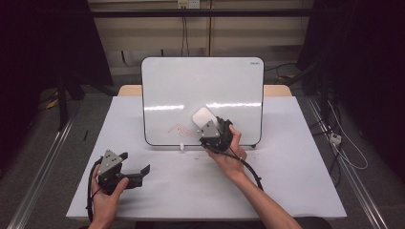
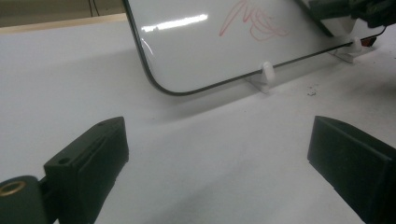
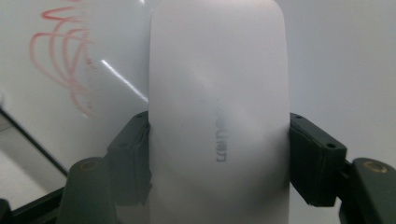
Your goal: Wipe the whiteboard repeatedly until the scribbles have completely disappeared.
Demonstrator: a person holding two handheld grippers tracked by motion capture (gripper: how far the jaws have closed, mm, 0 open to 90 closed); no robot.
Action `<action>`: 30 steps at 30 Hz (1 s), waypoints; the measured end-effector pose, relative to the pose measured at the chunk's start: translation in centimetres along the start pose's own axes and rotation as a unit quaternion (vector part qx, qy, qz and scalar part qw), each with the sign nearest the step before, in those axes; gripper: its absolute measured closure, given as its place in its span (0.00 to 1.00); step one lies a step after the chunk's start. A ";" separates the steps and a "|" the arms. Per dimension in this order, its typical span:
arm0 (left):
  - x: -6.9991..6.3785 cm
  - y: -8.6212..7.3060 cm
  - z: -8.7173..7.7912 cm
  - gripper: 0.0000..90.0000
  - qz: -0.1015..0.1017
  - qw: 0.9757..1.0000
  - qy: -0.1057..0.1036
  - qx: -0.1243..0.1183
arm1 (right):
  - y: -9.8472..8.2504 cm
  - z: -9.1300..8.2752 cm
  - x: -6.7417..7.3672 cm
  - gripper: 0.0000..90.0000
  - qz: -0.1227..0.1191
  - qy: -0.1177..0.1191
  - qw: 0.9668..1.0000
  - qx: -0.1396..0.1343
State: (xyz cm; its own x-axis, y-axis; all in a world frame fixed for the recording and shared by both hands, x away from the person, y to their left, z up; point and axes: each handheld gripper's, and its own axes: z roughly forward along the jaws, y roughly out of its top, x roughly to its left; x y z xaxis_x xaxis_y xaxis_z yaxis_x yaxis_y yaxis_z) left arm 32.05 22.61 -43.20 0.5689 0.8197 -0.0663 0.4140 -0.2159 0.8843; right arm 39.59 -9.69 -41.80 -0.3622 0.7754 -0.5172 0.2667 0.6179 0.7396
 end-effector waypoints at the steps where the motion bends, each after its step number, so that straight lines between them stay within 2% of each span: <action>1: 0.0 0.0 0.0 0.06 0.000 1.000 0.002 0.002 | 0.1 0.0 -0.2 0.35 0.006 0.000 1.000 0.001; 6: 0.0 0.1 0.1 0.06 0.000 1.000 0.001 0.001 | 0.4 0.1 -0.1 0.35 0.018 -0.004 1.000 0.006; 8: 0.0 0.1 0.1 0.06 0.007 1.000 0.002 0.005 | 0.4 0.1 -0.1 0.35 0.021 -0.005 1.000 0.006; 15: -0.2 0.1 0.3 0.06 0.003 1.000 0.001 0.003 | 1.2 0.4 0.6 0.35 0.031 -0.007 1.000 0.001; 20: -0.1 0.1 0.3 0.06 0.007 1.000 0.001 0.008 | 2.0 0.7 1.5 0.35 0.027 -0.001 1.000 -0.003; 23: -0.2 0.1 0.3 0.06 0.004 1.000 -0.001 0.005 | 3.1 1.1 2.7 0.35 0.017 0.006 1.000 -0.010; 24: -0.2 0.1 0.3 0.06 0.005 1.000 -0.001 0.005 | 3.1 1.1 2.7 0.35 0.017 0.006 1.000 -0.010; 29: 0.0 0.1 0.2 0.06 0.007 1.000 0.002 0.005 | 4.6 1.7 4.8 0.35 -0.008 0.019 1.000 -0.015; 30: 0.0 0.1 0.1 0.06 0.007 1.000 0.002 0.005 | 4.6 1.7 4.8 0.35 -0.008 0.019 1.000 -0.015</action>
State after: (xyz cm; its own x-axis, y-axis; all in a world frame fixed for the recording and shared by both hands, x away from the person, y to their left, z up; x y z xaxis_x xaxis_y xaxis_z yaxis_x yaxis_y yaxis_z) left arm 32.15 22.50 -43.20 0.5721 0.8186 -0.0517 0.4124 -0.2327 0.8808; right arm 40.56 -2.94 -41.62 -0.4010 0.7589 -0.5131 0.2328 0.6262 0.7441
